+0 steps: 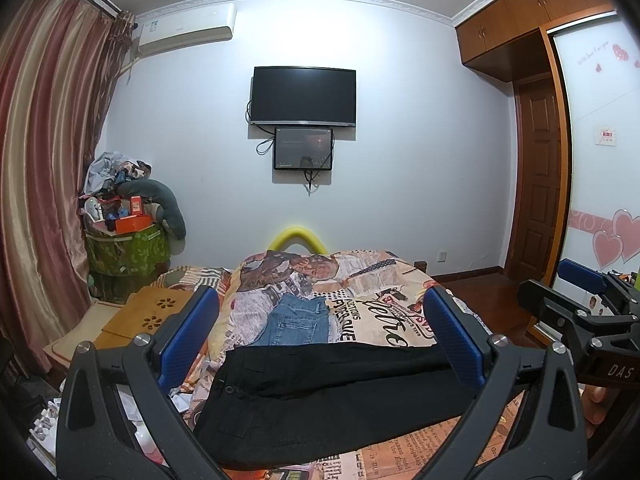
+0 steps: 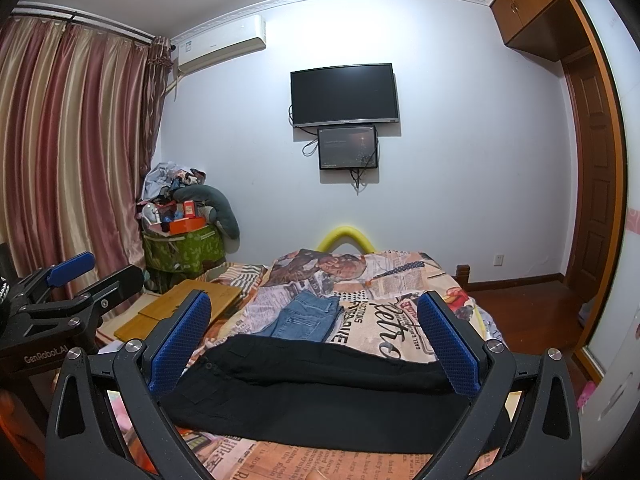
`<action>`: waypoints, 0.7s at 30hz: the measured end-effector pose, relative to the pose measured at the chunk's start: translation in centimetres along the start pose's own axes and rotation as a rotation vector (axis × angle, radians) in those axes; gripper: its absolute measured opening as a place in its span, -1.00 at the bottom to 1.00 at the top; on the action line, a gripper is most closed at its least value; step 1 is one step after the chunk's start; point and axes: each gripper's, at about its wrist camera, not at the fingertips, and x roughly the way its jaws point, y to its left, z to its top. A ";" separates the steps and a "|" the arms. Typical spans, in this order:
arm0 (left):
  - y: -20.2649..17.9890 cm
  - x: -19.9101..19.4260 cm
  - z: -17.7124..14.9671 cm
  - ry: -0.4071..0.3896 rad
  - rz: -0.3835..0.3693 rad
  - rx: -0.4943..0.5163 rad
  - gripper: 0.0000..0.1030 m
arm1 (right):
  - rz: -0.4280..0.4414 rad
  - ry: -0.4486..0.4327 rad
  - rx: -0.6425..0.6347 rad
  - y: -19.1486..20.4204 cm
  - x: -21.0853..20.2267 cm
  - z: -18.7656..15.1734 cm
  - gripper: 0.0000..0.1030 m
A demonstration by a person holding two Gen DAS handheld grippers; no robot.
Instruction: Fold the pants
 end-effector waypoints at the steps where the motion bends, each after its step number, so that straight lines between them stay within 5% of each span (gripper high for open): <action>1: 0.0 0.0 0.0 0.000 0.000 0.000 1.00 | 0.000 0.000 0.001 0.0 0.0 0.0 0.99; 21: 0.0 0.2 -0.2 0.007 -0.005 0.003 1.00 | 0.000 0.002 0.003 -0.1 0.1 -0.1 0.99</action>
